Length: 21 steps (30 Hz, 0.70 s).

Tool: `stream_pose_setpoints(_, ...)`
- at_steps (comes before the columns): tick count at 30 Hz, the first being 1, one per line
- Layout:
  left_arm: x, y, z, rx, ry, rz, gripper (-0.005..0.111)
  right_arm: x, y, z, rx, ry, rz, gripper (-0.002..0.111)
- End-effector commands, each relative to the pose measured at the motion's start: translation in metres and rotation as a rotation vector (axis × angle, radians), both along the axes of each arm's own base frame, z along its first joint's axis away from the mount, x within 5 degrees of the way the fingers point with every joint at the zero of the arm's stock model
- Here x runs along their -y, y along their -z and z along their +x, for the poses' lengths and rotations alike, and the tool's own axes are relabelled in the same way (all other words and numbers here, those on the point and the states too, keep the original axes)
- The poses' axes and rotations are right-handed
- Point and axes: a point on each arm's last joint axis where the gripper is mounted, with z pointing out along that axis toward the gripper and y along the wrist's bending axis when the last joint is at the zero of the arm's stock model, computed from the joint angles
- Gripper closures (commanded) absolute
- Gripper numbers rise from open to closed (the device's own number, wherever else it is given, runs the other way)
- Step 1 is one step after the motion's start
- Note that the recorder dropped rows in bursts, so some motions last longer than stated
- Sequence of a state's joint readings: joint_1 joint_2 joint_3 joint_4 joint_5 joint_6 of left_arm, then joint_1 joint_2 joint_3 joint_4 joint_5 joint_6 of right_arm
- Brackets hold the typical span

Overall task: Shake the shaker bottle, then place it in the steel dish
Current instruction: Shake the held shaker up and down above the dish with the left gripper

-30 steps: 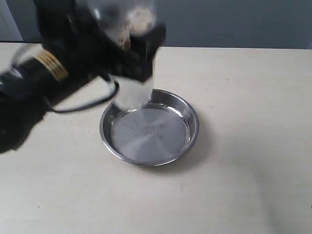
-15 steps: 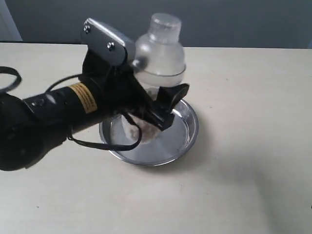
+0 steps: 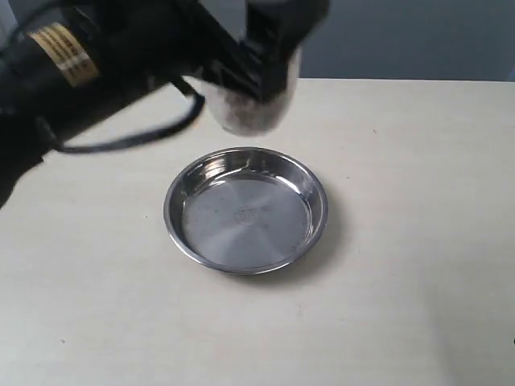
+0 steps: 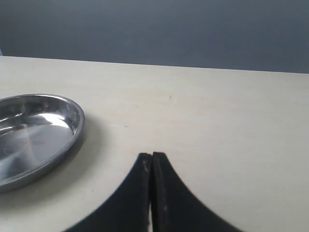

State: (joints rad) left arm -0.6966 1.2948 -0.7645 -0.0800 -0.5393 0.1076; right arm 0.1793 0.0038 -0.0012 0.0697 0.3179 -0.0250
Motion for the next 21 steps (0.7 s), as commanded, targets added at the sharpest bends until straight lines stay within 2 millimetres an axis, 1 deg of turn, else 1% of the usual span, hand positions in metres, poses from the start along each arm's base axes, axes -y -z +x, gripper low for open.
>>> stream_pose_setpoints(1,-0.008,0.083,0.018,-0.365,-0.126,0.088,0.107,0.000,-0.001,0.000,0.017,0.001,-0.005,0.109)
stream_pose_setpoints(2,0.001,0.075,0.014,-0.292,-0.073,0.082,0.107,0.000,-0.001,0.000,0.017,0.001,-0.005,0.109)
stream_pose_setpoints(3,0.011,0.044,0.003,-0.076,0.027,0.073,0.107,0.000,-0.001,0.000,0.016,0.001,-0.003,0.109)
stream_pose_setpoints(4,0.014,0.005,-0.008,0.103,0.078,-0.003,0.107,0.000,-0.001,0.000,0.016,0.001,-0.003,0.109)
stream_pose_setpoints(5,0.013,-0.011,-0.011,0.146,0.078,-0.027,0.107,0.000,-0.001,0.000,0.016,0.001,-0.003,0.109)
stream_pose_setpoints(6,0.009,-0.019,-0.010,0.122,0.052,-0.027,0.107,0.000,-0.001,0.000,0.016,0.001,-0.003,0.109)
stream_pose_setpoints(7,0.005,-0.012,-0.003,0.026,0.004,-0.023,0.107,0.000,-0.001,0.000,0.016,0.001,-0.003,0.109)
stream_pose_setpoints(8,0.001,0.037,0.012,-0.190,-0.072,0.073,0.107,0.000,-0.001,0.000,0.016,0.001,-0.003,0.109)
stream_pose_setpoints(9,0.002,0.060,0.017,-0.275,-0.091,0.100,0.107,0.000,-0.001,0.000,0.016,0.001,-0.003,0.109)
stream_pose_setpoints(10,0.007,0.063,0.014,-0.260,-0.063,0.113,0.107,0.000,-0.001,0.000,0.016,0.001,-0.003,0.109)
stream_pose_setpoints(11,0.016,0.038,0.003,-0.083,0.014,0.103,0.107,0.000,-0.001,0.000,0.016,0.001,-0.003,0.109)
stream_pose_setpoints(12,0.018,-0.001,-0.011,0.118,0.051,0.017,0.107,0.000,-0.001,0.000,0.016,0.001,-0.003,0.109)
stream_pose_setpoints(13,0.013,-0.008,-0.011,0.110,0.023,0.008,0.107,0.000,-0.001,0.000,0.016,0.001,-0.003,0.109)
stream_pose_setpoints(14,0.005,0.011,-0.001,-0.040,-0.054,0.026,0.107,0.000,-0.001,0.000,0.016,0.001,-0.003,0.109)
stream_pose_setpoints(15,-0.002,0.051,0.010,-0.219,-0.124,0.095,0.107,0.000,-0.001,0.000,0.016,0.001,-0.003,0.109)
stream_pose_setpoints(16,-0.004,0.069,0.012,-0.304,-0.144,0.117,0.107,0.000,-0.001,0.000,0.016,0.001,-0.003,0.109)
stream_pose_setpoints(17,-0.002,0.074,0.010,-0.318,-0.132,0.127,0.107,0.000,-0.001,0.000,0.016,0.001,-0.003,0.109)
stream_pose_setpoints(18,0.006,0.051,-0.002,-0.171,-0.052,0.081,0.107,0.000,-0.001,0.000,0.016,0.001,-0.003,0.109)
stream_pose_setpoints(19,0.009,0.014,-0.015,0.057,0.004,-0.007,0.107,0.000,-0.001,0.000,0.016,0.001,-0.003,0.109)
stream_pose_setpoints(20,0.007,0.008,-0.018,0.077,-0.001,-0.007,0.107,0.000,-0.001,0.000,0.016,0.001,-0.003,0.109)
stream_pose_setpoints(21,-0.003,0.035,-0.007,-0.136,-0.095,0.023,0.107,0.000,-0.001,0.000,0.016,0.001,-0.003,0.109)
